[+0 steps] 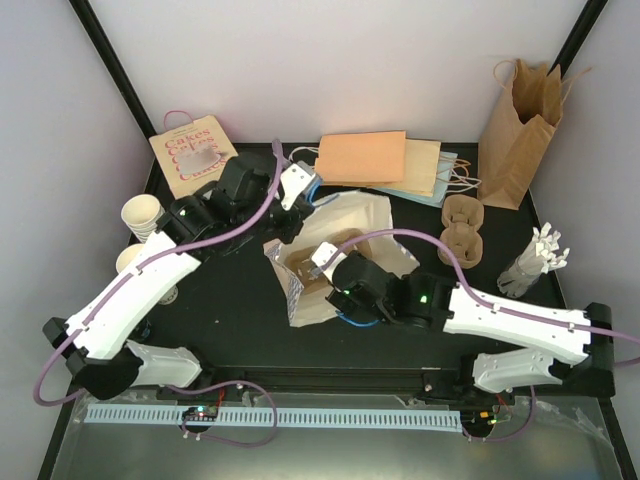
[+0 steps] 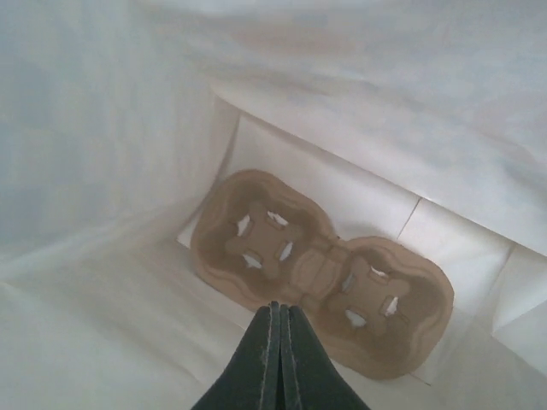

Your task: Pack the takeout coffee

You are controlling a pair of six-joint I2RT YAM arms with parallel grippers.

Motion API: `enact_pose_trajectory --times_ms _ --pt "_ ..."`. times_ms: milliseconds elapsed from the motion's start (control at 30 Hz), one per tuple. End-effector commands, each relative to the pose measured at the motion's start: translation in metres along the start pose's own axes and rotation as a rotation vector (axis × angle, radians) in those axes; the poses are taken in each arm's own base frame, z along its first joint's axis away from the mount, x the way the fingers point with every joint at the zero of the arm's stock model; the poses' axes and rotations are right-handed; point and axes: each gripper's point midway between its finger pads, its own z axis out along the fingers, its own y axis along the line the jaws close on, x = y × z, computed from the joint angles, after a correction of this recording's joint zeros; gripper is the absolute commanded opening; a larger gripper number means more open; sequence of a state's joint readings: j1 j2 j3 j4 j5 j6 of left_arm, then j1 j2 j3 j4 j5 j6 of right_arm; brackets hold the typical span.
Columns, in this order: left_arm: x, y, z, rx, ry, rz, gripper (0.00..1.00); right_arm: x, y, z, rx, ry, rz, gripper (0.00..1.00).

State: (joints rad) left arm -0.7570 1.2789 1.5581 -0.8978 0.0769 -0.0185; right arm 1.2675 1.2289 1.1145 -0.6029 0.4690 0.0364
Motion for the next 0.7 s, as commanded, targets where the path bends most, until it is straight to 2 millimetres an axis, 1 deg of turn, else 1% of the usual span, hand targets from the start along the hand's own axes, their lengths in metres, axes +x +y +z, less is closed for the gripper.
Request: enact_pose_trajectory --times_ms 0,167,333,400,500,600,667 --pt "-0.011 0.01 0.002 0.035 0.005 -0.117 0.02 -0.025 -0.007 -0.025 -0.063 -0.068 0.042 0.01" --pt "-0.012 0.027 0.012 0.045 0.01 -0.2 0.01 -0.049 -0.031 -0.043 -0.09 -0.112 0.148 0.01" --pt "-0.013 0.046 0.025 0.037 0.03 -0.267 0.02 -0.064 -0.067 -0.059 -0.05 -0.164 0.265 0.01" --pt "-0.011 0.053 0.034 0.047 0.044 -0.296 0.02 -0.067 -0.082 -0.066 -0.02 -0.183 0.319 0.02" --pt "-0.008 0.064 0.044 0.07 0.056 -0.338 0.02 -0.064 -0.107 -0.074 0.055 -0.191 0.403 0.04" --pt "-0.004 0.081 0.052 0.053 0.068 -0.365 0.02 -0.046 -0.142 -0.078 0.201 -0.152 0.492 0.04" --pt "-0.002 0.091 0.056 0.054 0.075 -0.389 0.02 -0.032 -0.162 -0.082 0.276 -0.127 0.541 0.03"
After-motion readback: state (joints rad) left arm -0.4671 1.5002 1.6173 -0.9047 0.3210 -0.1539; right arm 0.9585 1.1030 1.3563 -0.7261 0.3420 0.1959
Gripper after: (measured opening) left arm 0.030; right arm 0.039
